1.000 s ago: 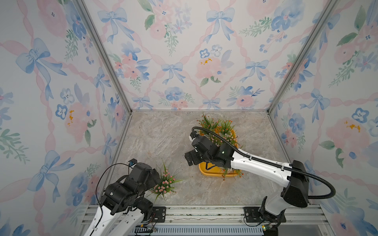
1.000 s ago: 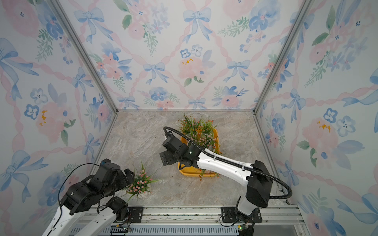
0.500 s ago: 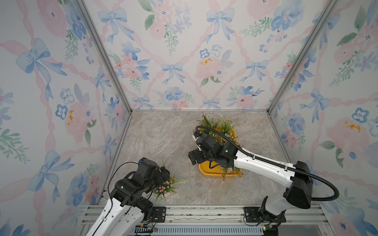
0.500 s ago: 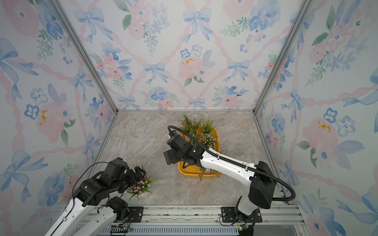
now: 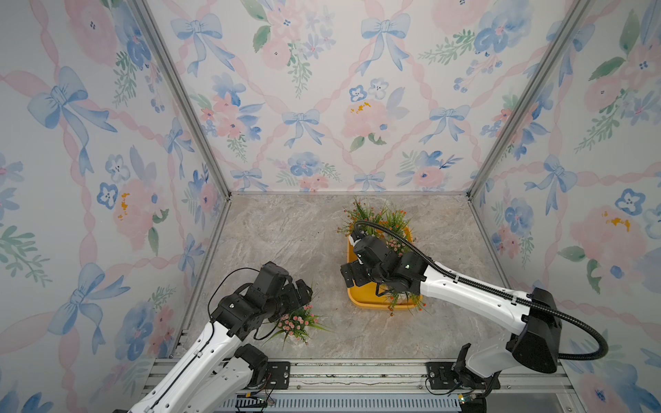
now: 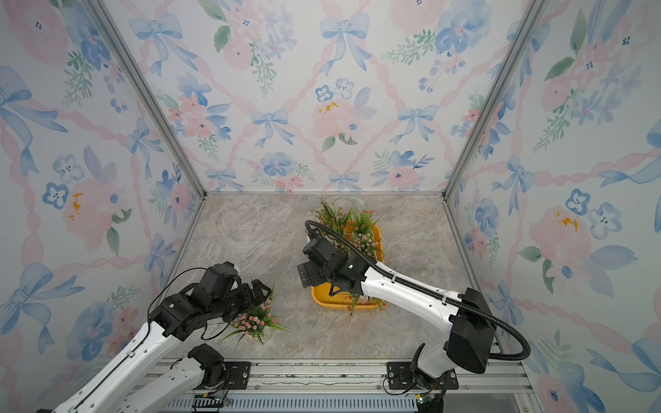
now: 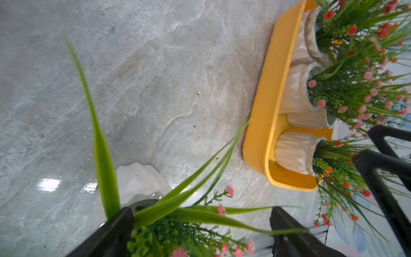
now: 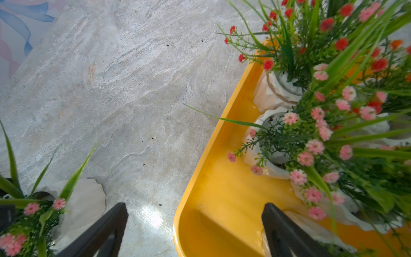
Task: Put the potted gypsophila into the storage box
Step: Adjust the baby's breath potted plant at the center of the board.
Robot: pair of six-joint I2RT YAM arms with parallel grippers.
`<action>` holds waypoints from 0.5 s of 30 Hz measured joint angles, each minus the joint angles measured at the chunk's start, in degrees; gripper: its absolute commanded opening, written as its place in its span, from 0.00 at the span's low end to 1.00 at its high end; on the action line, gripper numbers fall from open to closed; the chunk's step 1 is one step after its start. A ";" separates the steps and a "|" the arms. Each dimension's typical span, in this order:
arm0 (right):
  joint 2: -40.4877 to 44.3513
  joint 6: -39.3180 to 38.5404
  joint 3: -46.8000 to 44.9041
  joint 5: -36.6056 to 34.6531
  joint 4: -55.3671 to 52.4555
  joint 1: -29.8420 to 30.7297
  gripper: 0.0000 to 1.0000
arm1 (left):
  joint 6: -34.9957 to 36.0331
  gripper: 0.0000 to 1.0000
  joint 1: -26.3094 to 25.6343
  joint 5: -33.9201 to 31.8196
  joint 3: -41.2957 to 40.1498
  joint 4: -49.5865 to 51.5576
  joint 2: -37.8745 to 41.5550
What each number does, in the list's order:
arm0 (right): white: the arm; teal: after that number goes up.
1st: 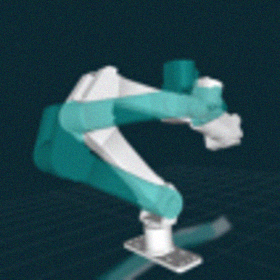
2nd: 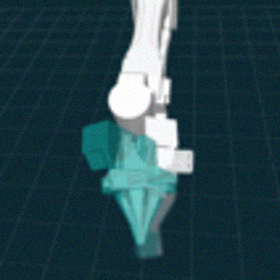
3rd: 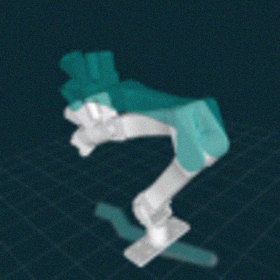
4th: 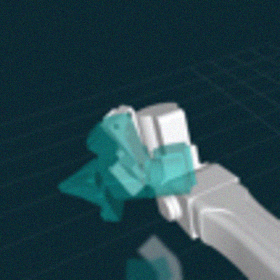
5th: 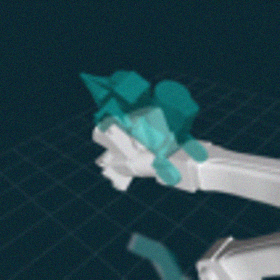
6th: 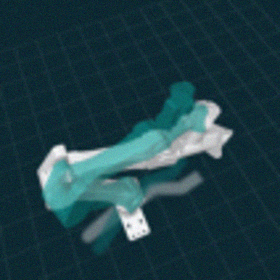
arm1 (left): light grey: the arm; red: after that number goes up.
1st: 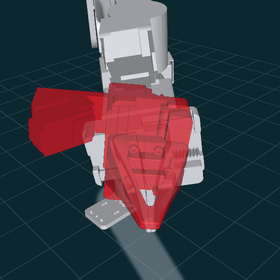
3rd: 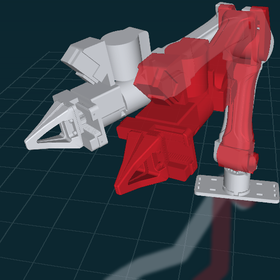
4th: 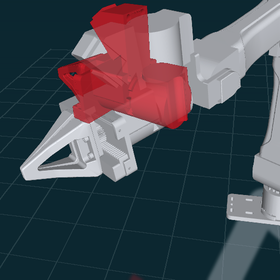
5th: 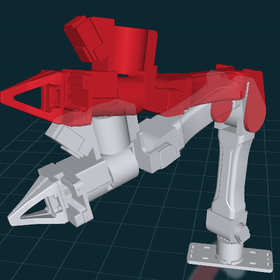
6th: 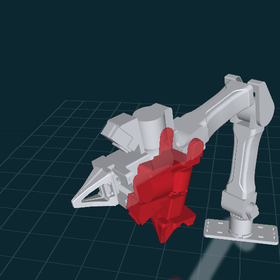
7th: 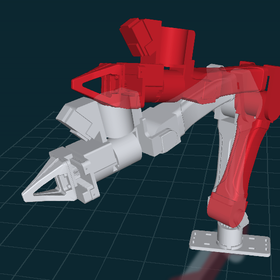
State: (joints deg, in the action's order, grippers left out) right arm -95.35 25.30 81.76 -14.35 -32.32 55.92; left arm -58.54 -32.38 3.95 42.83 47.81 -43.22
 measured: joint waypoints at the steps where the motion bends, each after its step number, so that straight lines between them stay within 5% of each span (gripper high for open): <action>1: 0.00 0.07 -0.09 -0.07 -0.15 0.00 0.97 | 0.00 0.98 -1.05 -0.13 0.79 -0.28 -0.74; 15: 2.47 2.69 -1.90 -1.77 -0.44 0.46 0.97 | 3.26 0.98 -4.22 -6.84 6.49 -2.93 -0.13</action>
State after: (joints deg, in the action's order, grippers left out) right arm -92.88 27.99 79.85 -16.12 -32.75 56.38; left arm -55.29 -36.60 -2.90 49.32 44.88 -43.35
